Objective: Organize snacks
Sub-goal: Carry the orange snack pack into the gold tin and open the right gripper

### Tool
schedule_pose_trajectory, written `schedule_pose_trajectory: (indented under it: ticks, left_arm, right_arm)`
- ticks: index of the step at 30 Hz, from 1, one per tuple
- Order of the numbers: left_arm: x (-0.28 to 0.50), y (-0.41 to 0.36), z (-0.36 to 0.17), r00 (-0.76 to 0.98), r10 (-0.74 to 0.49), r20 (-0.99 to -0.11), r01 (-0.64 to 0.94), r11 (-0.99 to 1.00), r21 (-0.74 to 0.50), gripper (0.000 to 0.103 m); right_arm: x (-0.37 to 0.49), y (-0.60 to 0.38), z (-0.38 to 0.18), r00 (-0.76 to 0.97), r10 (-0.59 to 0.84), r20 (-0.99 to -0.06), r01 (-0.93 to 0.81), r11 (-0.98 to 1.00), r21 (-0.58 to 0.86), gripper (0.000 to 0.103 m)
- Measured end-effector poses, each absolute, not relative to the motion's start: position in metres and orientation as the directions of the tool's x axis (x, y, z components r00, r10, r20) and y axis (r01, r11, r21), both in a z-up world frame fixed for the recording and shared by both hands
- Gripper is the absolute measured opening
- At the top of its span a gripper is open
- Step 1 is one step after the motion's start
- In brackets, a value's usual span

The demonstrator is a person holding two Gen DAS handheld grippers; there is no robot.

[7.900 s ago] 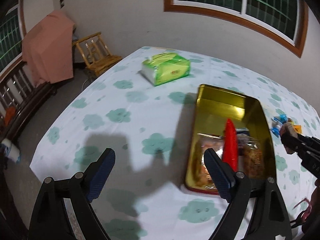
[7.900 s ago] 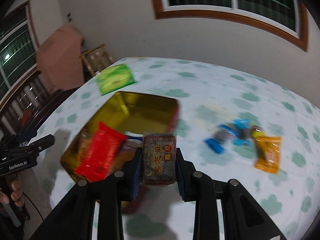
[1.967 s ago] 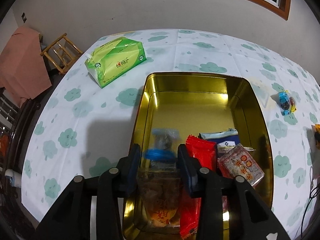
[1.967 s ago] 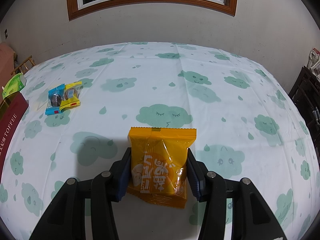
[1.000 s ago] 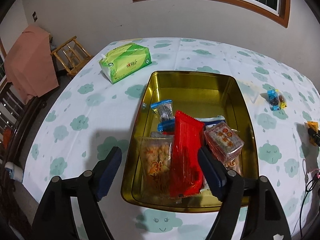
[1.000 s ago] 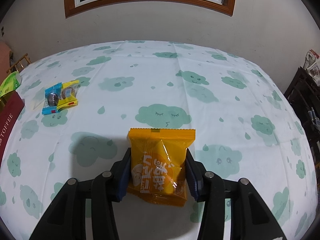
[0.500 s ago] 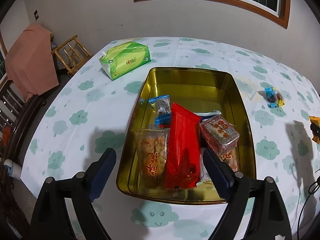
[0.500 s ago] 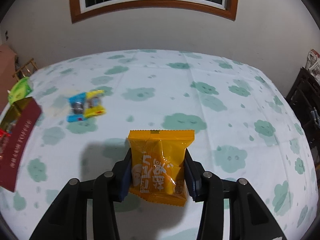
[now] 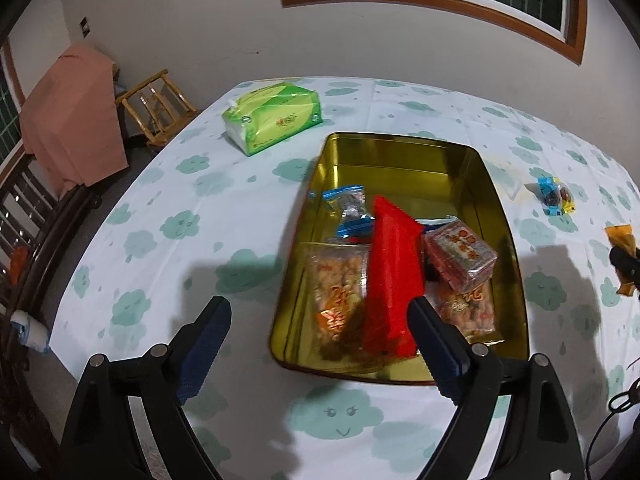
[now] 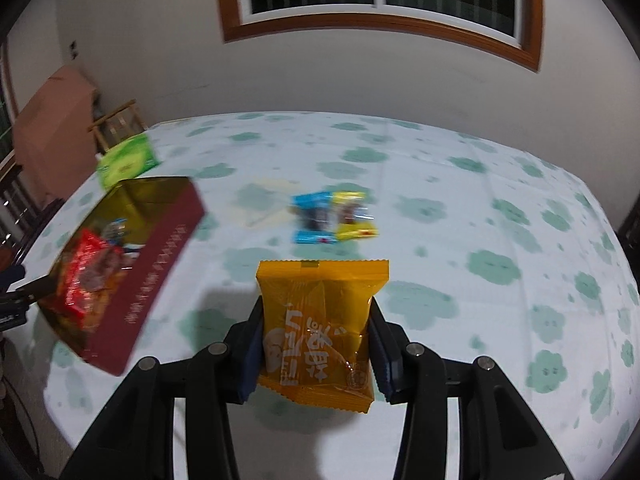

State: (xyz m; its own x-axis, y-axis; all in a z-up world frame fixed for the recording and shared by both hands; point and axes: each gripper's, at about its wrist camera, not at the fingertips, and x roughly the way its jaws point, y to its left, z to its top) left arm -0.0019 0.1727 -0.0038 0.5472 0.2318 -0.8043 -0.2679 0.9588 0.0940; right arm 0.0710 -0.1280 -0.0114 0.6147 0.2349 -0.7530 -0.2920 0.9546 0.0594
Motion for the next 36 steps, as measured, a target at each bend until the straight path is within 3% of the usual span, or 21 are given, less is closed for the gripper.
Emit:
schedule_pose_trajectory:
  ticks: [13, 26, 36]
  left_arm:
    - [-0.02, 0.209, -0.003, 0.536, 0.247, -0.807, -0.345, 0.937, 0.058, 0.088]
    - [-0.032, 0.235, -0.001, 0.534, 0.252, -0.807, -0.382, 0.923, 0.036, 0.088]
    - [-0.039, 0.253, -0.004, 0.521, 0.257, -0.814, -0.418, 0.908, 0.019, 0.088]
  right_arm:
    - [0.056, -0.043, -0.004, 0.556, 0.345, -0.756, -0.448, 0.891, 0.078, 0.046]
    - [0.06, 0.026, -0.015, 0.505, 0.338, -0.794, -0.516, 0.856, 0.037, 0.046]
    - [0.055, 0.067, -0.024, 0.444, 0.388, -0.808, -0.564, 0.821, 0.084, 0.045]
